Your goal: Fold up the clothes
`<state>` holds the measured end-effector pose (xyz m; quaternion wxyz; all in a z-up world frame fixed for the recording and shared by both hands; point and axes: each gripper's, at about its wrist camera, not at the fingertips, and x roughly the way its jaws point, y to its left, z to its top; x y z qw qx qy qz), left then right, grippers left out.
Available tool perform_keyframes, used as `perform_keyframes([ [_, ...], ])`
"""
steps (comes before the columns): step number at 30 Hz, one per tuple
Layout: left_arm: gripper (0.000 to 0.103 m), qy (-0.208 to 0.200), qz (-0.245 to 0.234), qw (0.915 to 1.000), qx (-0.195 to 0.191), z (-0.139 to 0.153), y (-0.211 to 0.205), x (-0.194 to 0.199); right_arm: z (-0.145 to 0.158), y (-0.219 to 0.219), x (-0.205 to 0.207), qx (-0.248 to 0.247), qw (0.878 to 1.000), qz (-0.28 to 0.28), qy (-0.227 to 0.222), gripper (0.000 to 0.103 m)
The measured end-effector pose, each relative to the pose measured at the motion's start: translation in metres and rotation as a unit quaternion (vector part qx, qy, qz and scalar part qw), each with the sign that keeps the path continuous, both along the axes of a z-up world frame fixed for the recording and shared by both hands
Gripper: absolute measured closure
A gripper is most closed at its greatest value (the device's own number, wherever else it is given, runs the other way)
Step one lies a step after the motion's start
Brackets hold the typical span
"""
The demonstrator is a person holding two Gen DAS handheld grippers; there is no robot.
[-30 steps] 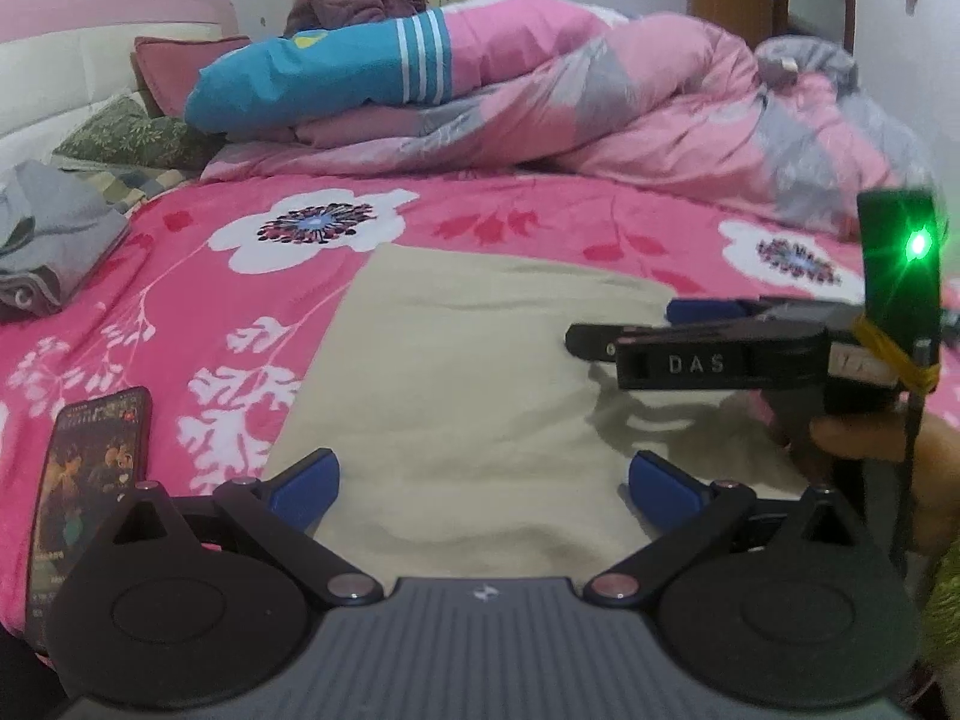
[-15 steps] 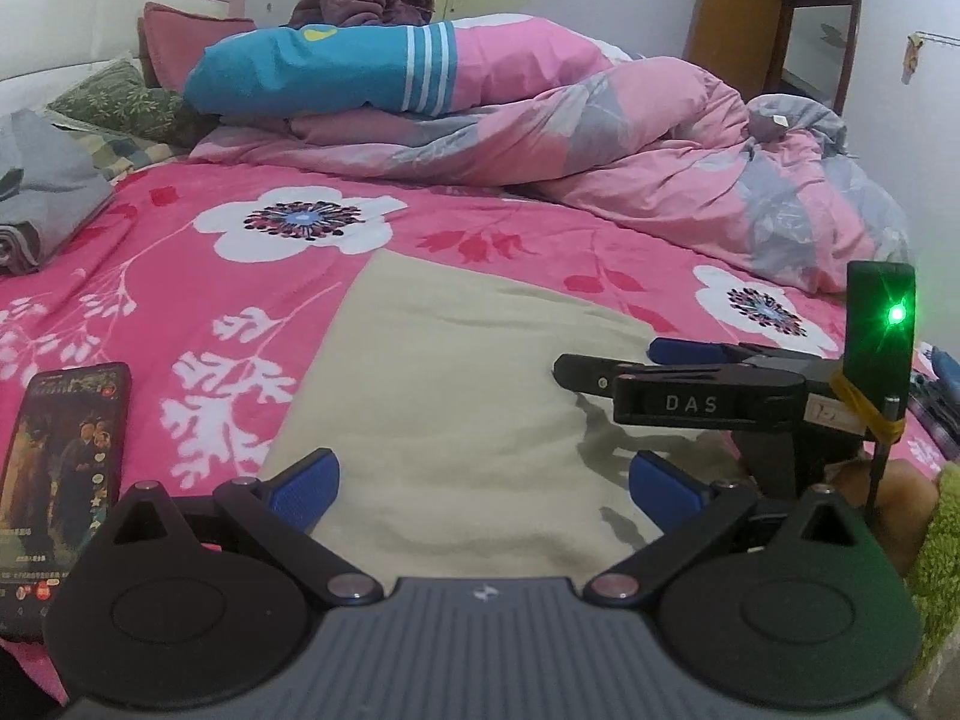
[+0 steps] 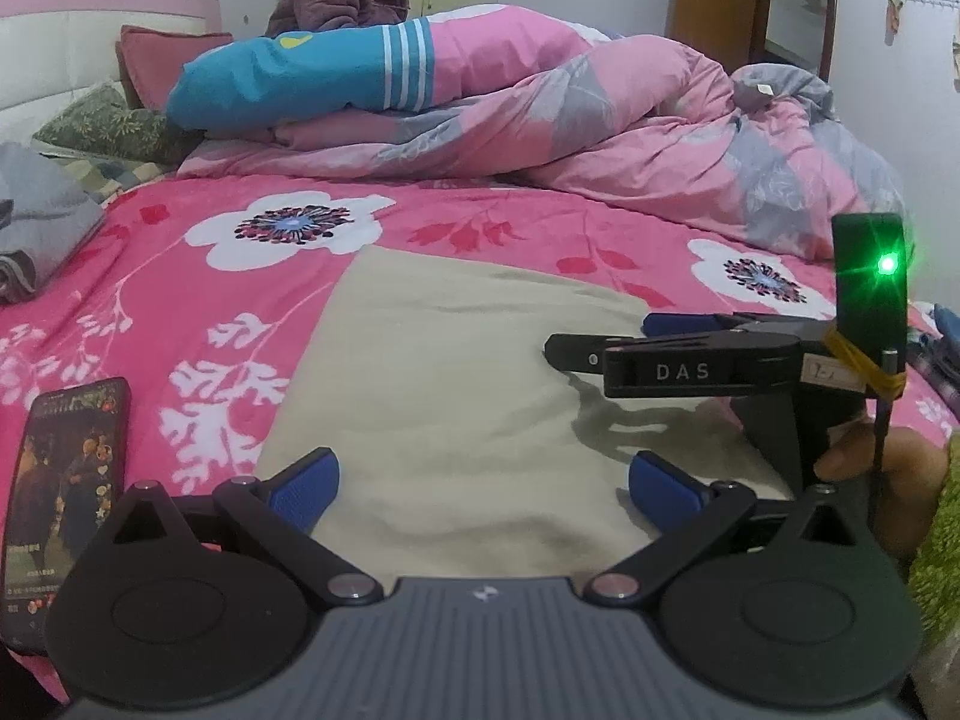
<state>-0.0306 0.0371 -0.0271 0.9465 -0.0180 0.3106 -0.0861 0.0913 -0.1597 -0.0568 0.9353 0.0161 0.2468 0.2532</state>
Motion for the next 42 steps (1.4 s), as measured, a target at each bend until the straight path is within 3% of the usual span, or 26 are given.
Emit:
perform_keyframes([
  [8,0.000,0.025,-0.007,0.9996,-0.003,0.005,0.002,0.005,0.001,-0.001,0.000,0.001,1.000,0.000,0.000,0.001],
  [13,0.000,0.024,0.001,0.9993,0.029,0.004,-0.007,0.003,0.000,-0.001,0.000,0.001,1.000,0.000,-0.001,0.001],
  [16,0.000,0.031,0.012,0.9992,0.025,0.008,-0.009,0.002,0.000,-0.001,0.000,0.001,1.000,0.000,0.000,0.001],
  [20,0.000,-0.004,-0.007,0.9998,-0.016,0.019,0.000,-0.007,0.000,-0.002,0.000,-0.002,1.000,0.001,0.000,0.001],
  [26,0.000,-0.064,-0.003,0.9976,-0.026,0.031,0.015,-0.017,0.004,-0.001,0.001,-0.004,1.000,-0.004,0.006,0.001],
  [28,0.000,-0.066,0.003,0.9968,-0.046,0.032,0.026,-0.013,0.015,-0.010,-0.005,0.034,0.999,-0.010,0.021,0.001],
  [31,0.000,-0.068,0.011,0.9933,-0.093,0.031,0.047,-0.006,0.030,-0.041,-0.022,0.130,0.991,-0.006,0.025,0.001],
  [34,0.000,-0.046,0.011,0.9899,-0.134,0.027,0.061,0.010,0.033,-0.062,-0.033,0.130,0.989,-0.039,0.054,0.001],
  [36,0.002,-0.020,0.002,0.9889,-0.148,0.023,0.067,0.022,0.027,-0.074,-0.036,0.134,0.985,-0.046,0.103,0.001],
  [39,0.003,0.022,-0.010,0.9842,-0.175,0.017,0.075,0.038,0.015,-0.083,-0.040,0.163,0.970,-0.040,0.178,0.001],
  [42,0.003,0.047,-0.012,0.9818,-0.184,0.012,0.082,0.049,0.009,-0.078,-0.042,0.173,0.961,-0.021,0.216,0.001],
])
